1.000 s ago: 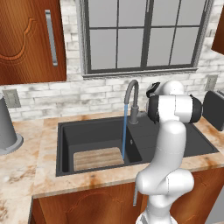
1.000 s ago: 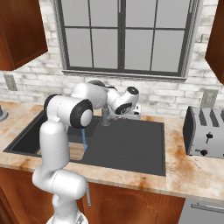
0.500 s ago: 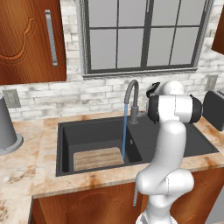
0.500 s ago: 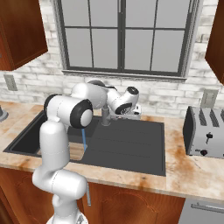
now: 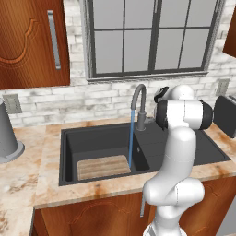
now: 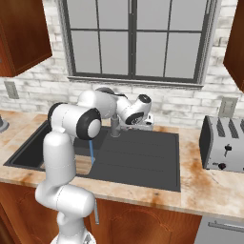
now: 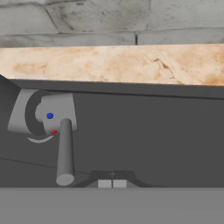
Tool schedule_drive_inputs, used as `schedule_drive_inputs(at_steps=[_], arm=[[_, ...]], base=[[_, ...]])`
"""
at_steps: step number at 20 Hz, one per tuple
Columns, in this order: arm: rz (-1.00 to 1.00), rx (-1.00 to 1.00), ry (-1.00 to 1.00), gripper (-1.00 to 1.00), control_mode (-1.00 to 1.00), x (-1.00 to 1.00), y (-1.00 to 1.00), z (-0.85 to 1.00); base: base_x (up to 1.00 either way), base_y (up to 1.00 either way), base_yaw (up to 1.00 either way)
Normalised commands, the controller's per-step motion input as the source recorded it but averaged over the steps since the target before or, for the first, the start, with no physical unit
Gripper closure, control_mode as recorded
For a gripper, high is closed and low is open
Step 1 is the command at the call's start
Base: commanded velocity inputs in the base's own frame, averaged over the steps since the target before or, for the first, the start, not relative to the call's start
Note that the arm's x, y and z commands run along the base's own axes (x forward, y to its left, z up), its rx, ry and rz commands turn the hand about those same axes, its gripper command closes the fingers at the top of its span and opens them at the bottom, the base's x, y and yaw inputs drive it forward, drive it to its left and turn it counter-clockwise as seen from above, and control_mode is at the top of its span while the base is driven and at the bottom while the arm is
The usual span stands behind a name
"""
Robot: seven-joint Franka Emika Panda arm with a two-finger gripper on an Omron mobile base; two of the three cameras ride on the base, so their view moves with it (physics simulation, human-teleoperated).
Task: Turn on the sink faucet with hot water and rinse the cutting board for ten seconds, then turn off the faucet. Push the cutting board to reach the water if necessary.
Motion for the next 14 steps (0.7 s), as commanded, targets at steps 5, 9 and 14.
schedule_drive_inputs(at_steps=[5, 9, 14], arm=[[0.0, 0.0, 0.0, 1.0, -1.0, 0.0, 0.0, 0.0], [0.0, 0.0, 0.0, 1.0, -1.0, 0.0, 0.0, 0.0], [0.0, 0.0, 0.0, 1.0, -1.0, 0.0, 0.0, 0.0]], base=[[0.0, 0.0, 0.0], [0.0, 0.0, 0.0], [0.0, 0.0, 0.0]])
